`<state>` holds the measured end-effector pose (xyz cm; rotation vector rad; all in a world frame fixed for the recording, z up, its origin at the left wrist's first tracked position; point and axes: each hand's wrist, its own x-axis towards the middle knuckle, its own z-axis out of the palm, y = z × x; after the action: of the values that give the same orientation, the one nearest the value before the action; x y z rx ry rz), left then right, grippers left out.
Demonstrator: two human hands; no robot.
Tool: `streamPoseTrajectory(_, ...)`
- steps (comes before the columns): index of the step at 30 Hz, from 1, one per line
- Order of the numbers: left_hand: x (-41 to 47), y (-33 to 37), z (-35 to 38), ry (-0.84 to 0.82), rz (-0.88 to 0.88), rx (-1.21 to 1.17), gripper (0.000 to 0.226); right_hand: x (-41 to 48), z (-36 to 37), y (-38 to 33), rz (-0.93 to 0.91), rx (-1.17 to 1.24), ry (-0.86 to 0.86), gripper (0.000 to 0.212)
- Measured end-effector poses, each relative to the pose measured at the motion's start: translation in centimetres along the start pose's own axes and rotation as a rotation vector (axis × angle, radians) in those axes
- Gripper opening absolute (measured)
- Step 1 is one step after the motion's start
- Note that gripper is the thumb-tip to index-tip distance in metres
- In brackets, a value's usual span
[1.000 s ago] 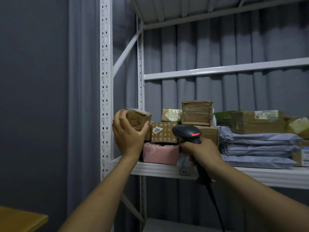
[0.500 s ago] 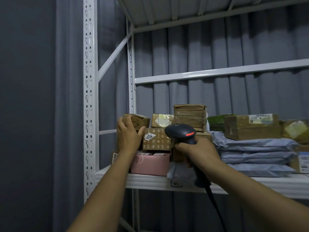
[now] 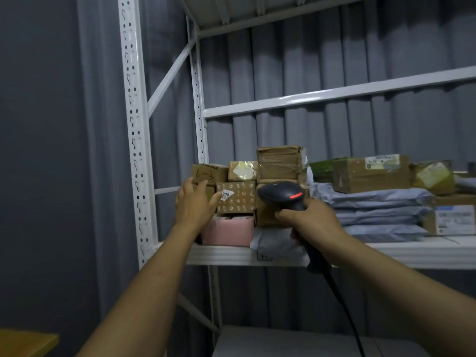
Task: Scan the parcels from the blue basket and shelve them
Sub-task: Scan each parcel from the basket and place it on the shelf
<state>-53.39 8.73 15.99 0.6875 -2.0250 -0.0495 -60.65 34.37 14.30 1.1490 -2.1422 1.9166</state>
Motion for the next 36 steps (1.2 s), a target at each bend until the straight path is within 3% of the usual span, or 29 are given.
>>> streamPoseTrajectory(3, -4.3, 1.3, -0.8, -0.011, 0.02, 0.015, 0.046, -2.2, -1.7, 1.3, 0.028, -0.049, 0.03, 0.012)
streamPoseTrajectory(11, -20.5, 5.2, 2.0, -0.198, 0.037, -0.02, 0.049, -13.3, -5.5, 8.2, 0.168, -0.213, -0.034, 0.018)
streamPoseTrajectory(25, -53.3, 3.6, 16.2, -0.972, -0.079, 0.055, 0.05, -33.2, -10.7, 32.2, 0.595, -0.443, -0.345, 0.019)
streamPoseTrajectory(30, -60.2, 0.7, 18.6, -1.259, -0.188, 0.168, 0.05, -34.4, -9.5, 37.0, 0.619, -0.487, -0.445, 0.017)
streamPoseTrajectory(33, -62.7, -1.2, 19.7, -1.441, -0.228, 0.32, 0.048, -34.5, -8.3, 39.0, 0.662, -0.443, -0.495, 0.03)
streamPoseTrajectory(36, -64.0, -2.0, 20.4, -1.554, -0.29, 0.303, 0.05, -34.7, -7.6, 40.6, 0.731, -0.417, -0.529, 0.035)
